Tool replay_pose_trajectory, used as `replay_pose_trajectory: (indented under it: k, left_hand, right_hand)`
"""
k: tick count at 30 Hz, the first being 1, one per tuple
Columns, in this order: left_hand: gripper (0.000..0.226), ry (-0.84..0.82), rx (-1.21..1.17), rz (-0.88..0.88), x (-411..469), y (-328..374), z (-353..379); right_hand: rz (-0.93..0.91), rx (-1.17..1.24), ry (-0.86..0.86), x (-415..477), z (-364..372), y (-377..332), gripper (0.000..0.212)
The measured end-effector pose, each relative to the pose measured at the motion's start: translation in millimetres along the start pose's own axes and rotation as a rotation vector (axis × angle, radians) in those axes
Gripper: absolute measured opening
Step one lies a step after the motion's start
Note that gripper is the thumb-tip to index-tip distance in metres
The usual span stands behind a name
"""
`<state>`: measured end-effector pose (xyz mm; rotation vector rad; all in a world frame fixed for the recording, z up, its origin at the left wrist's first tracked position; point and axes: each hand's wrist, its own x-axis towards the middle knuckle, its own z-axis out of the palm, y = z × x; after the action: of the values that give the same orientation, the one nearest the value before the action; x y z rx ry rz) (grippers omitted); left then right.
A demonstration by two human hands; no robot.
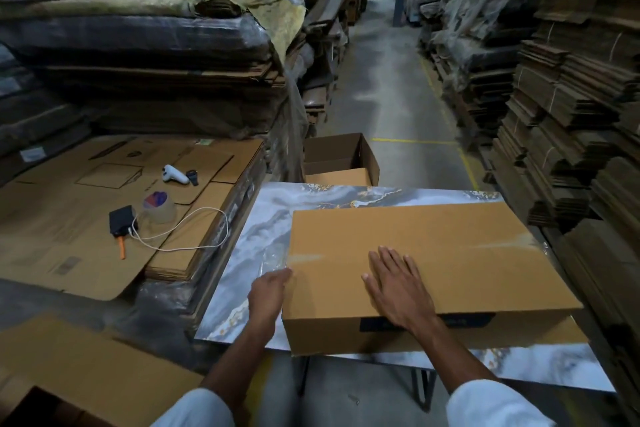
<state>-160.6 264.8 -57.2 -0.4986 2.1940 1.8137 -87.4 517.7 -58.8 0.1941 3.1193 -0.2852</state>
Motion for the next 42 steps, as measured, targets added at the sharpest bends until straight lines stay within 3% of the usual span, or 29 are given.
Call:
replay_pose_trajectory:
  k: [3,7,9,12,15,16,18,20,22,24,27,32,38,42]
  left_hand:
    - [0.033,-0.064,-0.464,-0.297,14.5,7.7,-1.0]
    - [0.021,0.099,-0.634,-0.245,16.6,17.9,5.2]
    - [0.010,0.129,-0.712,-0.321,18.9,15.8,3.7]
    - [0.008,-0.029,-0.765,-0.477,18.5,8.4,-6.8]
    - [0.020,-0.064,-0.855,-0.553,25.2,9.0,-21.1]
    - [0.028,-0.041,-0.793,-0.510,29.1,9.2,-22.6]
    - [0.040,0.119,-0.364,-0.283,29.6,9.6,-18.9]
    - [0.044,0.311,0.152,0.137,21.9,8.8,-9.2]
    - [0.036,0.276,0.467,0.581,7.9,11.4,0.5]
    - [0.027,0.078,0.722,0.796,4.2,7.2,9.2]
    - [0.050,-0.162,0.967,0.771,0.1,-5.8,23.8]
    - [0.103,-0.190,0.954,0.718,-3.1,-20.1,25.5]
    - [0.104,-0.146,0.850,0.675,-11.2,-17.3,24.6]
    - [0.092,-0.127,0.657,0.676,-14.4,-17.9,20.1]
  right_hand:
    - [0.006,-0.004,0.004,-3.1,-2.2,-1.6,0.066]
    - [-0.004,0.012,0.025,-8.9,-4.4,-3.4,0.065]
    - [-0.007,0.018,0.034,-10.4,-3.2,-2.9,0.065]
    - [-0.008,0.027,0.024,-13.7,-1.3,-0.6,0.065]
    - [-0.015,0.035,0.015,-15.1,-2.5,-0.2,0.064]
    - [-0.015,0.038,0.017,-15.1,-2.6,-0.1,0.064]
    - [-0.017,0.037,0.032,-14.5,-2.4,-0.3,0.062]
    - [-0.028,0.037,0.068,-14.0,-3.4,-1.1,0.059]
    - [-0.042,0.042,0.096,-11.9,-5.2,-2.2,0.054]
    - [-0.031,0.055,0.100,-8.8,-9.3,-1.5,0.055]
    - [0.020,0.073,0.063,-5.0,-15.5,3.0,0.068]
    - [0.037,0.045,0.041,-8.1,-19.0,1.6,0.078]
    - [0.074,-0.016,-0.185,0.3,-30.1,5.8,0.097]
    - [0.024,-0.081,-0.033,9.3,-49.8,5.5,0.086]
